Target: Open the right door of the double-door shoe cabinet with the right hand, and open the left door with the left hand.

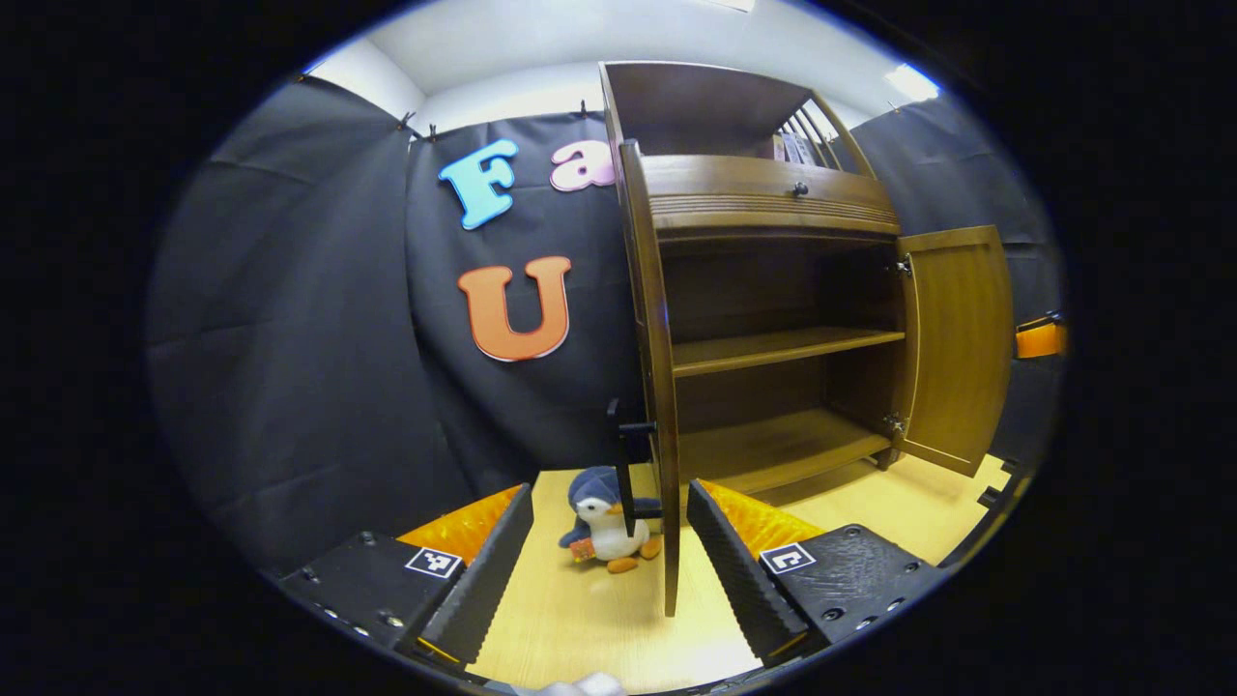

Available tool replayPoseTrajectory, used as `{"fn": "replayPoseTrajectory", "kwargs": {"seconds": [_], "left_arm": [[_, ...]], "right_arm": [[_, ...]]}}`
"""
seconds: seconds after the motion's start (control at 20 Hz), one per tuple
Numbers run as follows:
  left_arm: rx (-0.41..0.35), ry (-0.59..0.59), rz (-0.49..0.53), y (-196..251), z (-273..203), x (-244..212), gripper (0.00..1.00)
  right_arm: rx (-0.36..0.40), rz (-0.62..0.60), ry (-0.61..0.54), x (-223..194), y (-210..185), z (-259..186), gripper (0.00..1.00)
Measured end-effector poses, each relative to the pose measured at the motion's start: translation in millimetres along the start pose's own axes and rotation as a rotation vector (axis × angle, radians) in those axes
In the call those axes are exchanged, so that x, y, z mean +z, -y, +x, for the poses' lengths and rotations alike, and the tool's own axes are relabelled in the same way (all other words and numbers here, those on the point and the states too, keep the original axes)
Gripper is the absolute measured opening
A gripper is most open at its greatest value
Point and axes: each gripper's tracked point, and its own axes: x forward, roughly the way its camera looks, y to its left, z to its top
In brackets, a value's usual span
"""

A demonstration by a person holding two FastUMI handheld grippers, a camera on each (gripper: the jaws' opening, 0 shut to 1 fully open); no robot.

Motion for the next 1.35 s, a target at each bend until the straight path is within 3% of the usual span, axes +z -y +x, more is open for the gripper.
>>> {"fn": "replayPoseTrajectory", "kwargs": {"seconds": [0.2, 0.25, 0.3, 0.45, 0.55, 0.8, 0.95, 1.25, 1.3, 1.35], "left_arm": [[0.012, 0.016, -0.054, 26, -13, 36, 0.96], [0.005, 0.026, -0.076, 35, -15, 46, 1.00], [-0.004, 0.036, -0.094, 46, -16, 55, 0.96], [-0.008, 0.069, -0.098, 75, -17, 82, 1.00], [-0.032, 0.079, -0.097, 101, -17, 94, 0.96], [-0.116, 0.095, -0.103, 165, -17, 104, 1.00], [-0.142, 0.072, -0.121, 193, -17, 95, 0.96], [-0.132, 0.042, -0.096, 204, -26, 84, 0.96], [-0.127, 0.041, -0.095, 202, -26, 83, 1.00], [-0.124, 0.039, -0.097, 202, -28, 83, 0.96]], "right_arm": [[-0.009, 0.002, 0.019, 10, 5, 0, 1.00], [-0.013, 0.001, 0.023, 14, 7, 0, 1.00], [-0.016, 0.001, 0.026, 16, 8, 1, 1.00], [-0.028, 0.003, 0.039, 22, 13, -3, 1.00], [-0.040, 0.004, 0.049, 26, 17, -5, 1.00], [-0.063, 0.020, 0.071, 33, 26, -8, 1.00], [-0.082, 0.023, 0.080, 34, 32, -10, 1.00], [-0.120, 0.035, 0.095, 34, 47, -14, 1.00], [-0.125, 0.038, 0.095, 33, 50, -14, 1.00], [-0.130, 0.041, 0.097, 34, 52, -14, 1.00]]}}
